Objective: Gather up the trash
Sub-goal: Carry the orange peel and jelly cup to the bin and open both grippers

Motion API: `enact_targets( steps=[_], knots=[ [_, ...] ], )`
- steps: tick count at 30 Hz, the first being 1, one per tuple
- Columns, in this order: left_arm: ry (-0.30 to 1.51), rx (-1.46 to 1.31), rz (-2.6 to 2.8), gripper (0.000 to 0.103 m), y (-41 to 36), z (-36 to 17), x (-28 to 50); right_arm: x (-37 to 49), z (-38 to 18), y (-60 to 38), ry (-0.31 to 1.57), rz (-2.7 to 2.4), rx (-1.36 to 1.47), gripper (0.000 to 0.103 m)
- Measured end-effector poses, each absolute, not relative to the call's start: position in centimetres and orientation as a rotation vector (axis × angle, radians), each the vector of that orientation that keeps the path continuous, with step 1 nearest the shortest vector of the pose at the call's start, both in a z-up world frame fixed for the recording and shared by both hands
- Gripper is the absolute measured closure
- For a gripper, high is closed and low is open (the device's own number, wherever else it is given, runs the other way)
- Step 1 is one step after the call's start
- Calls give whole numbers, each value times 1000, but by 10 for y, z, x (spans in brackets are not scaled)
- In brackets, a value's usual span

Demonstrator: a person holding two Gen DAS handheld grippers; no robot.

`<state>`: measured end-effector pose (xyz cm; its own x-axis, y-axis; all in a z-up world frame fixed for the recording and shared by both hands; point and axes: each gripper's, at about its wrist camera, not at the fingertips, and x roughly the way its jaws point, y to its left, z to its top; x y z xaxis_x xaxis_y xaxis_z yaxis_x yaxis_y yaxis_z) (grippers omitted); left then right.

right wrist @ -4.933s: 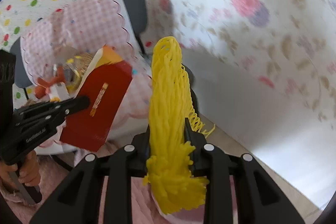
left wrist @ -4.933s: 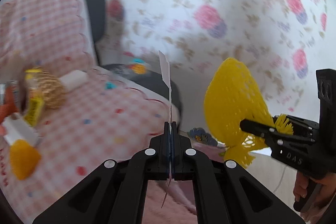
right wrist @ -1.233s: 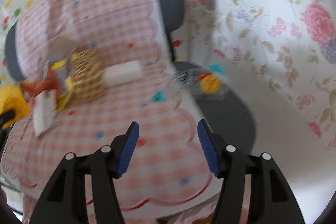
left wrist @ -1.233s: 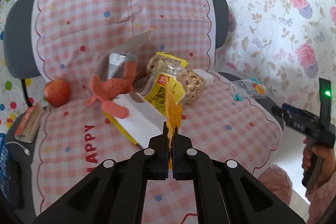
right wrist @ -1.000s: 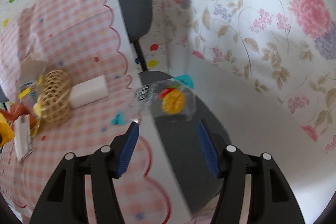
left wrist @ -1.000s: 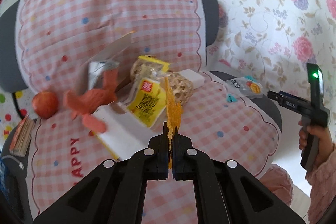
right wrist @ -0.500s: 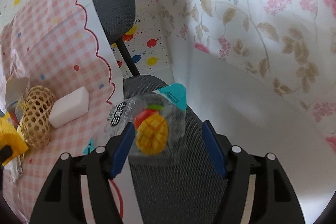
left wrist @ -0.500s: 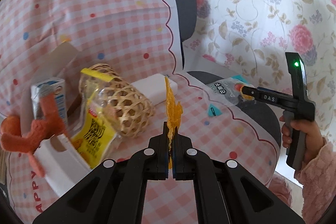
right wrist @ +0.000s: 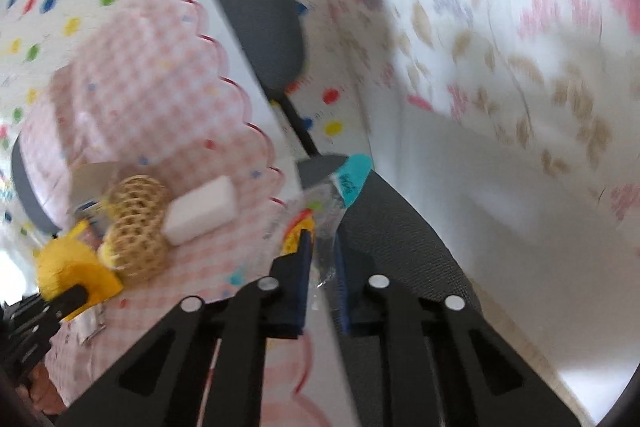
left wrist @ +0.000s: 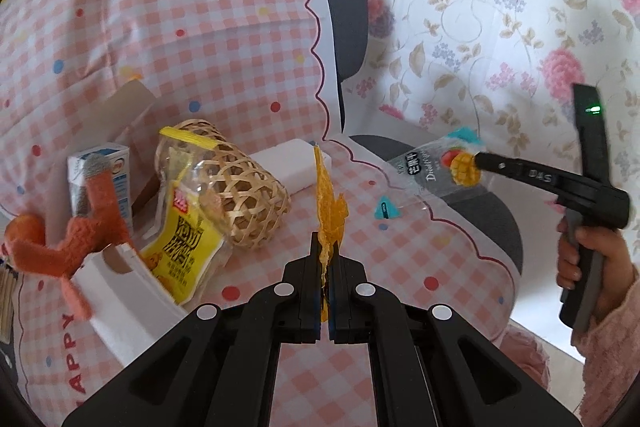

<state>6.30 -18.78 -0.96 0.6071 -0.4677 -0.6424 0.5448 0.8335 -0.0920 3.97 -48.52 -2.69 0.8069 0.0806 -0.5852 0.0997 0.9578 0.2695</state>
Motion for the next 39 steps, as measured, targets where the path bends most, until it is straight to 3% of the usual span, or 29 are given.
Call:
enact_targets(
  steps=[3, 11, 25, 39],
  knots=[
    [695, 102, -587, 101, -176, -1, 50, 11, 3, -451, 572, -13, 176, 101],
    [673, 63, -649, 101, -151, 8, 8, -65, 39, -380, 520, -1, 22, 102],
    [617, 182, -882, 100, -190, -2, -95, -186, 18, -364, 605, -153, 48, 101],
    [726, 262, -1112, 100, -265, -45, -131, -246, -38, -399, 776, -321, 161, 101]
  ],
)
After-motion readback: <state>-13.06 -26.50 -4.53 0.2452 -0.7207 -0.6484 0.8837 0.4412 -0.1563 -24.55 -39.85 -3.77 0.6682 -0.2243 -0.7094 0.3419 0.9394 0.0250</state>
